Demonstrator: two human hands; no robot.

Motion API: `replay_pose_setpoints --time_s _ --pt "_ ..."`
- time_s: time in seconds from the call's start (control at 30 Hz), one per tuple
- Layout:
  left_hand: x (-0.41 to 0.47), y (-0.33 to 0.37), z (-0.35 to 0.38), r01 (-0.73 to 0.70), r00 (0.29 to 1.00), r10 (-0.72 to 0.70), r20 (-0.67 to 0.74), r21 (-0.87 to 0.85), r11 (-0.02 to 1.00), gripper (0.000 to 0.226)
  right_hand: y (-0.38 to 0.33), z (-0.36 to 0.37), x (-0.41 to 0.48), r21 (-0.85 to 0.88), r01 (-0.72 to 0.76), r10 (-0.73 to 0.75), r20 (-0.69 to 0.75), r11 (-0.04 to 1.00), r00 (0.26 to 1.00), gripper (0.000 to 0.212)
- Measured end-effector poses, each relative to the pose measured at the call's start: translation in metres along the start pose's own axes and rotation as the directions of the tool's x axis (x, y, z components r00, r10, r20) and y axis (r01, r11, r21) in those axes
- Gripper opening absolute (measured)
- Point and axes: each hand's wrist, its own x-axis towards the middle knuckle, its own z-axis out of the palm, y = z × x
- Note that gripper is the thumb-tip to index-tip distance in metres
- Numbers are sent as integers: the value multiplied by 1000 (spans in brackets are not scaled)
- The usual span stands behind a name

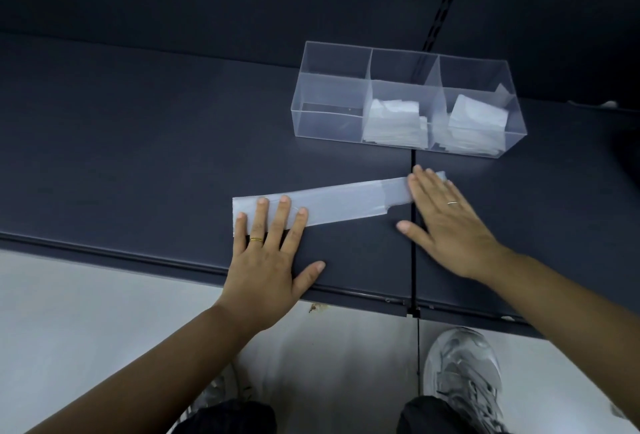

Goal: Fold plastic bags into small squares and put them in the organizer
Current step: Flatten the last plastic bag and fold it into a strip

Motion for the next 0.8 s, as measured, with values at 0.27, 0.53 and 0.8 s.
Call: replay_pose_setpoints --time_s 0.27,0.53,0.8 --pt "0 1 -1 1 1000 -1 9 -5 1000 80 36 -17 15 412 -100 227 -272 906 935 42" --pt "6 -10 -3 -62 998 60 -28 -45 997 81 38 -23 18 537 -75 228 -225 841 947 12" --pt "27 1 -23 -285 958 270 -99 -196 938 92 8 -42 -56 932 -357 278 329 58 903 20"
